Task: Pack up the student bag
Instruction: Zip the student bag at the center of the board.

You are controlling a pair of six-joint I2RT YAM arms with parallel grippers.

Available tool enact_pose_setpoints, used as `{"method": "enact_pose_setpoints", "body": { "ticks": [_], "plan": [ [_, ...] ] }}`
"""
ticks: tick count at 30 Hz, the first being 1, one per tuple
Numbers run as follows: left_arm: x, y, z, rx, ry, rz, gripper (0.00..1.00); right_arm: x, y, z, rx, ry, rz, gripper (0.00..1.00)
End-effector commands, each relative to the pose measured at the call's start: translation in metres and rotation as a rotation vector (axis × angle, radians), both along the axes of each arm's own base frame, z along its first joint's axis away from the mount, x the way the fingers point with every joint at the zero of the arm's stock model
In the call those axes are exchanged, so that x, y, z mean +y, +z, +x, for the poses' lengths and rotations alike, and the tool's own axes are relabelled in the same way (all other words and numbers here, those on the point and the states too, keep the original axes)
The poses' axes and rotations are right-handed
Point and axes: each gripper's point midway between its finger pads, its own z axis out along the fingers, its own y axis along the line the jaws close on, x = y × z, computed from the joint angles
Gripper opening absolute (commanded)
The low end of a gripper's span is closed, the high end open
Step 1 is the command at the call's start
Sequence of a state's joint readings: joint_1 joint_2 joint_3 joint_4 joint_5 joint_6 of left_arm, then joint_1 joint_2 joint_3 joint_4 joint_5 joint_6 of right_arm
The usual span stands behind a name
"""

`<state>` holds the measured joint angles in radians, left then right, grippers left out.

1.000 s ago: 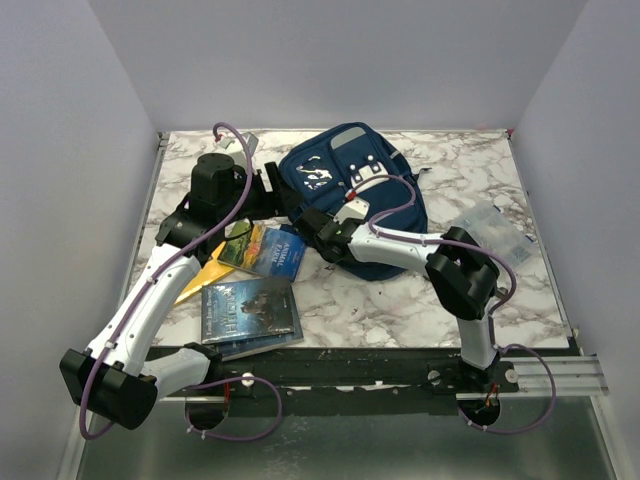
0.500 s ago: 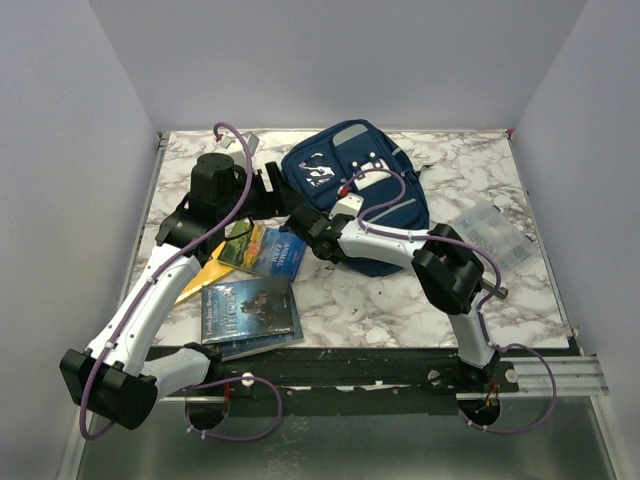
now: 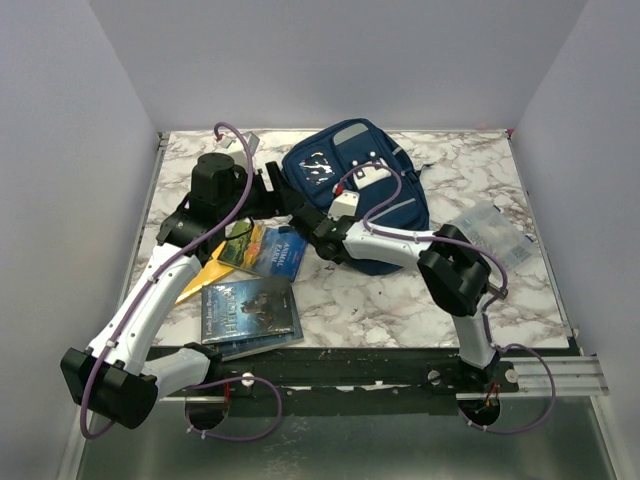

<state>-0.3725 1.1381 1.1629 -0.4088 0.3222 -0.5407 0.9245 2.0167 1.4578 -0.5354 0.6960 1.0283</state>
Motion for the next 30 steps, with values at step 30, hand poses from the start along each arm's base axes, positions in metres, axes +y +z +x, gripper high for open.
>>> {"method": "enact_pose_setpoints", "body": {
  "ticks": [30],
  "plan": [
    [-0.099, -0.204, 0.072, 0.831, 0.002, -0.195, 0.63, -0.007, 0.03, -0.052, 0.226, 0.431, 0.159, 0.01]
  ]
}}
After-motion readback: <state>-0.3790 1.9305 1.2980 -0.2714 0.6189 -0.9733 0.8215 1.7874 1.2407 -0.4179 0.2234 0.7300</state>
